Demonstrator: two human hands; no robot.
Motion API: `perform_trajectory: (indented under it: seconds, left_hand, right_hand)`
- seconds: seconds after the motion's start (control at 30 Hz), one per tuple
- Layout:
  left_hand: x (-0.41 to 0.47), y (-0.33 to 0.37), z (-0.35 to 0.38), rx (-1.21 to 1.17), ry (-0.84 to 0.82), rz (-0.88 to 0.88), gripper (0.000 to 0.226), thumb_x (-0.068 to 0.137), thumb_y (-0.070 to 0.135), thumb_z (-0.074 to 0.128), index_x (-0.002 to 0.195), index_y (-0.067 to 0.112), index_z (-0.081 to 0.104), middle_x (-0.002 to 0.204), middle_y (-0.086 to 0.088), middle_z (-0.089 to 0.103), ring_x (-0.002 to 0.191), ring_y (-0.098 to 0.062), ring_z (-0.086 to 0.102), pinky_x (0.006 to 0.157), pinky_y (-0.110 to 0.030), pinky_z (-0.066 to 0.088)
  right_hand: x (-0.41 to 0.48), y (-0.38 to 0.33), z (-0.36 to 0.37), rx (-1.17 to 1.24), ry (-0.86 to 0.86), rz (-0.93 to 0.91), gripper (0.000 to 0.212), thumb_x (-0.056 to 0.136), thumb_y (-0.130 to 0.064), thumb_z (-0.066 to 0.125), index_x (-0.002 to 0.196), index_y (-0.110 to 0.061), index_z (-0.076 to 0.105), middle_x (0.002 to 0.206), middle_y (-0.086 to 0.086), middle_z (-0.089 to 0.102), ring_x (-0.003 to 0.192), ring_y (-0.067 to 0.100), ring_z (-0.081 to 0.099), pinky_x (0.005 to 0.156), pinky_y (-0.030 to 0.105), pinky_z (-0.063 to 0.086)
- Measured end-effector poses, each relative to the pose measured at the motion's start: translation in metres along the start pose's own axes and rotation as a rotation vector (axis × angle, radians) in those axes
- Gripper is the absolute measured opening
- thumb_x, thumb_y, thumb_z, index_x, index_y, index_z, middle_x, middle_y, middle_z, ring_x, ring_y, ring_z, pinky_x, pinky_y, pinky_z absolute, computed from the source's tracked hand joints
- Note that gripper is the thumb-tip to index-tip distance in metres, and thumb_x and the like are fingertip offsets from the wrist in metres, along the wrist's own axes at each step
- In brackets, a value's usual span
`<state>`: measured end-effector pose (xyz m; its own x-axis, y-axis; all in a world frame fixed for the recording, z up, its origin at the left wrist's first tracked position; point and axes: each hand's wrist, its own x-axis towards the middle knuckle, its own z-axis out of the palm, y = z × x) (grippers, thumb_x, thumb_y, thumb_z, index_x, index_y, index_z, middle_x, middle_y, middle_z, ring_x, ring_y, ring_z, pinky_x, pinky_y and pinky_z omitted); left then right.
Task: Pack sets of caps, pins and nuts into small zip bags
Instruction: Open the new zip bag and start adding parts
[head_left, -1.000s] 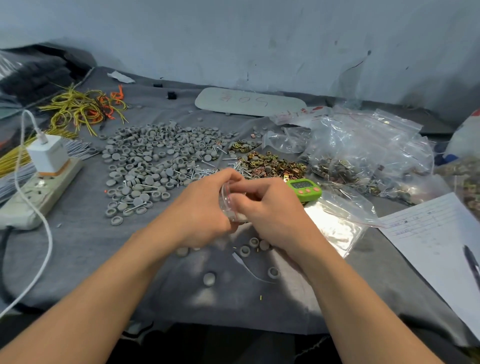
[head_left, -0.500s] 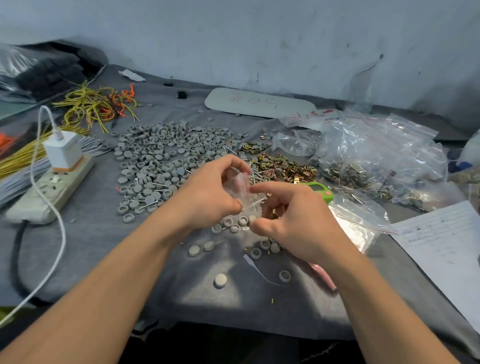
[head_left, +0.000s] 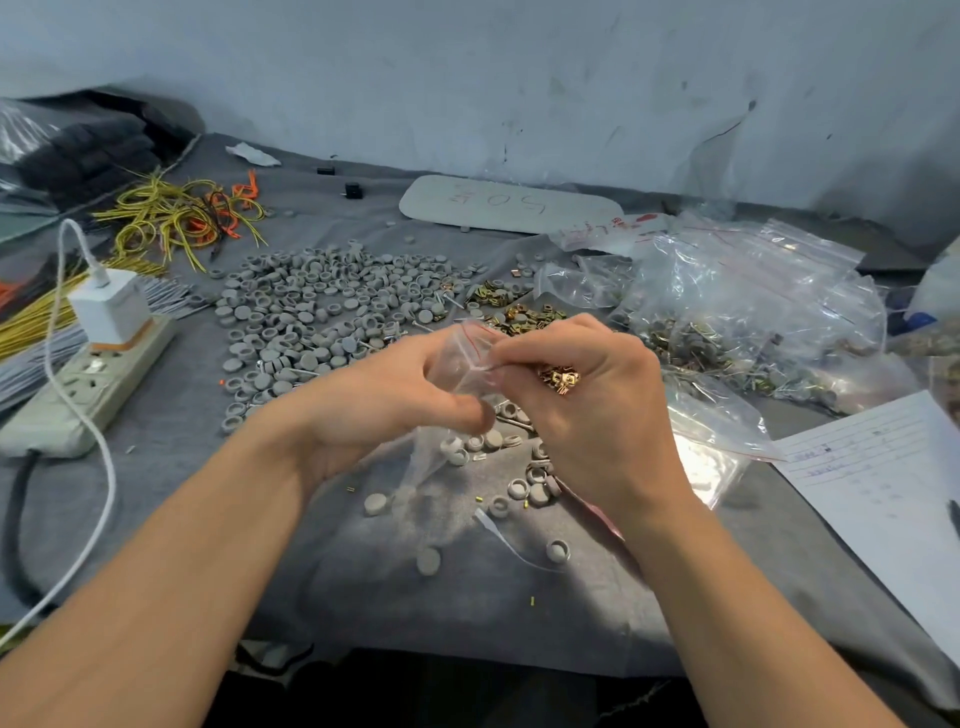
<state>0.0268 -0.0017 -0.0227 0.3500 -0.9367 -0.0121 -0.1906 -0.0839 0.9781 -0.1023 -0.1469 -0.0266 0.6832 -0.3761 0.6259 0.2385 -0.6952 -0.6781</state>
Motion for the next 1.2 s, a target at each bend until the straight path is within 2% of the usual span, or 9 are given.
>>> perform_trajectory:
  seconds: [0.13, 0.3, 0.4, 0.53, 0.63, 0.87, 1.0, 1.1, 1.2]
  left_hand:
    - [0.003, -0.005, -0.007, -0.124, 0.21, 0.0, 0.044, 0.072, 0.009, 0.077, 0.116, 0.012, 0.069, 0.099, -0.005, 0.072, 0.095, -0.019, 0.068, 0.092, -0.034, 0.05]
    - [0.005, -0.004, -0.015, -0.126, 0.412, -0.016, 0.031, 0.069, 0.009, 0.075, 0.098, 0.013, 0.066, 0.086, 0.004, 0.07, 0.084, -0.009, 0.066, 0.091, -0.043, 0.045]
    - [0.003, -0.003, -0.012, 0.067, 0.539, -0.031, 0.038, 0.076, 0.005, 0.078, 0.108, 0.023, 0.066, 0.098, 0.01, 0.075, 0.09, -0.007, 0.072, 0.087, -0.038, 0.049]
    - [0.004, -0.004, 0.0, 0.448, 0.585, -0.031, 0.05, 0.072, 0.015, 0.084, 0.112, 0.032, 0.058, 0.103, 0.012, 0.068, 0.072, 0.003, 0.067, 0.066, -0.017, 0.05]
    - [0.007, -0.007, 0.007, 0.62, 0.517, -0.07, 0.057, 0.071, 0.014, 0.084, 0.114, 0.032, 0.052, 0.097, 0.01, 0.065, 0.058, 0.0, 0.063, 0.045, -0.012, 0.043]
    - [0.014, -0.013, 0.027, 0.833, 0.47, -0.126, 0.063, 0.068, 0.035, 0.087, 0.114, 0.041, 0.044, 0.096, 0.017, 0.055, 0.079, -0.002, 0.053, 0.061, -0.022, 0.038]
    - [0.017, -0.012, 0.034, 0.819, 0.453, -0.115, 0.065, 0.066, 0.03, 0.086, 0.114, 0.043, 0.043, 0.09, 0.02, 0.049, 0.082, -0.006, 0.051, 0.059, -0.023, 0.033]
    - [0.018, -0.009, 0.034, 0.783, 0.43, -0.101, 0.063, 0.066, 0.027, 0.086, 0.111, 0.043, 0.044, 0.09, 0.017, 0.054, 0.08, 0.0, 0.051, 0.058, -0.022, 0.034]
    - [0.017, -0.006, 0.034, 0.702, 0.455, -0.062, 0.057, 0.068, 0.03, 0.088, 0.106, 0.041, 0.048, 0.092, 0.015, 0.062, 0.081, -0.001, 0.057, 0.058, -0.022, 0.038]
  right_hand:
    - [0.002, 0.006, -0.004, -0.084, -0.001, 0.174, 0.038, 0.089, -0.009, 0.072, 0.117, -0.033, 0.077, 0.088, -0.02, 0.075, 0.078, 0.005, 0.067, 0.075, 0.018, 0.054]
    - [-0.001, 0.01, -0.005, -0.503, -0.608, 0.367, 0.021, 0.084, -0.013, 0.072, 0.085, -0.032, 0.081, 0.084, -0.013, 0.076, 0.074, 0.008, 0.07, 0.072, 0.025, 0.058]
    - [-0.006, 0.01, 0.0, -0.612, -0.759, 0.34, 0.018, 0.079, -0.017, 0.073, 0.085, -0.033, 0.078, 0.082, -0.011, 0.073, 0.08, 0.015, 0.068, 0.066, 0.025, 0.052]
    - [-0.01, 0.01, 0.004, -0.655, -0.724, 0.304, 0.013, 0.078, -0.019, 0.072, 0.077, -0.032, 0.071, 0.08, -0.007, 0.072, 0.081, 0.02, 0.067, 0.062, 0.025, 0.043]
    - [-0.012, 0.011, 0.005, -0.636, -0.679, 0.303, 0.011, 0.079, -0.022, 0.072, 0.076, -0.032, 0.068, 0.08, -0.005, 0.073, 0.079, 0.022, 0.068, 0.066, 0.03, 0.053]
    - [0.0, 0.013, -0.007, -0.03, -0.139, 0.438, 0.021, 0.079, -0.006, 0.081, 0.075, -0.026, 0.079, 0.07, -0.009, 0.075, 0.062, 0.004, 0.067, 0.061, 0.024, 0.058]
    - [0.004, 0.008, -0.001, 0.187, -0.126, 0.417, 0.029, 0.077, 0.008, 0.074, 0.083, -0.019, 0.083, 0.078, -0.002, 0.079, 0.071, 0.013, 0.073, 0.068, 0.032, 0.061]
    - [0.005, 0.007, 0.004, 0.241, -0.146, 0.428, 0.028, 0.082, 0.007, 0.07, 0.086, -0.017, 0.084, 0.073, -0.002, 0.078, 0.052, 0.002, 0.063, 0.052, 0.016, 0.048]
    - [0.006, 0.008, 0.005, 0.312, -0.084, 0.429, 0.03, 0.086, 0.006, 0.067, 0.083, -0.018, 0.084, 0.068, 0.0, 0.076, 0.041, 0.008, 0.049, 0.043, 0.02, 0.04]
